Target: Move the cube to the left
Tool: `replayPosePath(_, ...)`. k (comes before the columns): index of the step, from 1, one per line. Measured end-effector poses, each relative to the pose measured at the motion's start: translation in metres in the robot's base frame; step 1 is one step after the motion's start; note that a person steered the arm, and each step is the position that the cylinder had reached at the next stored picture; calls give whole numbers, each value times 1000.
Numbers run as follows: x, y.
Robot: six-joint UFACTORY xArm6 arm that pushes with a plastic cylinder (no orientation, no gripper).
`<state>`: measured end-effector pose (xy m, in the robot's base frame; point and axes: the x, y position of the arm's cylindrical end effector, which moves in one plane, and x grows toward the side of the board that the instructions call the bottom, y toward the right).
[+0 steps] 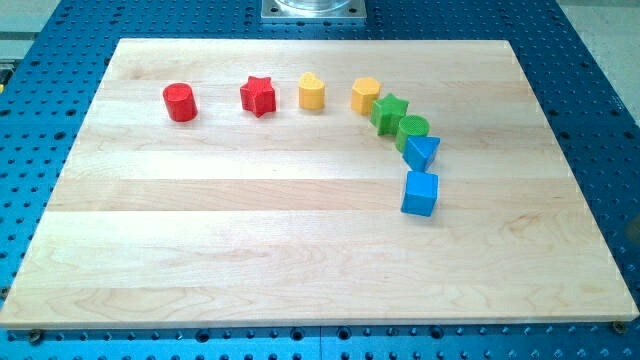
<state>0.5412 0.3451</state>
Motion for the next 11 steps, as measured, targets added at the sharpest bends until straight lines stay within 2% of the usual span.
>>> replayPosePath(1, -61, -43)
replayPosePath(2, -85, -139)
replayPosePath(3, -30, -202)
replayPosePath(8, -26, -212)
replayPosePath(9, -29, -273)
replayPosePath(10, -19, -260)
replayPosePath(11, -50, -193)
